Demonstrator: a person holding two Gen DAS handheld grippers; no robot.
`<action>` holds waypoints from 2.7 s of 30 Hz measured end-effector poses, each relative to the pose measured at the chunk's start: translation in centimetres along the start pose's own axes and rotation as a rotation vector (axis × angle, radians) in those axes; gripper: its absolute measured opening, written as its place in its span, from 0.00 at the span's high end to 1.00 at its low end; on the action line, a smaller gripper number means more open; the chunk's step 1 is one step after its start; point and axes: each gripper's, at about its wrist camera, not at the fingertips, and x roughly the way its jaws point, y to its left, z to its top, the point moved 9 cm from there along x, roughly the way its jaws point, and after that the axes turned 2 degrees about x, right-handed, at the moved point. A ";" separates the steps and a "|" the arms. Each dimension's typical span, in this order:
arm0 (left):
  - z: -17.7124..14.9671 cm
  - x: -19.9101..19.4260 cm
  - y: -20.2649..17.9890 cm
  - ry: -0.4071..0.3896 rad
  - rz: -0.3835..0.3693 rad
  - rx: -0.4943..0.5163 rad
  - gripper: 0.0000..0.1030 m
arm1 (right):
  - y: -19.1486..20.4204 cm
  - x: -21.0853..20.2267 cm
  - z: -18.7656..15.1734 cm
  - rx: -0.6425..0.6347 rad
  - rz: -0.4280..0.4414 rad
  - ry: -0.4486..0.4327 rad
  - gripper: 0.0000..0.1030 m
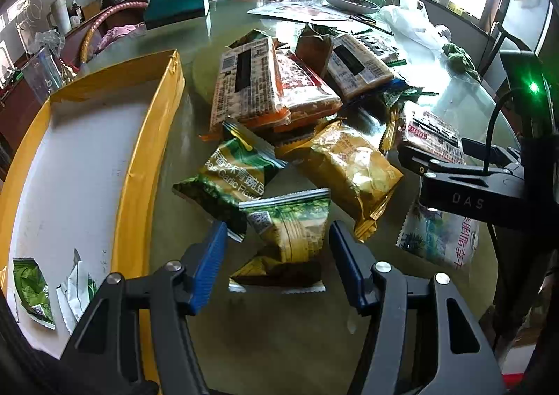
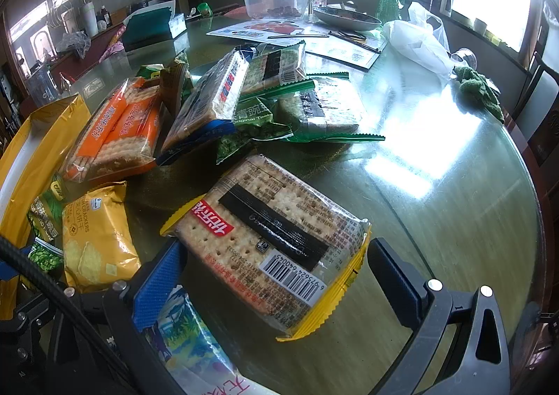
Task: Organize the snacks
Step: 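Grasp a green-and-yellow bag with the left tool while the right tool grasps a white-and-blue sachet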
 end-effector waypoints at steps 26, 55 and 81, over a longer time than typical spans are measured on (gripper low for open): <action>-0.1 0.2 0.0 0.006 -0.017 -0.001 0.40 | 0.0 0.0 0.0 0.000 0.001 0.000 0.00; -0.3 0.3 -0.1 0.010 -0.021 0.003 0.40 | 0.0 0.0 0.0 0.000 0.001 -0.001 0.00; -0.2 0.3 0.5 0.005 -0.026 -0.019 0.40 | 0.0 0.0 0.0 0.000 0.001 0.000 0.00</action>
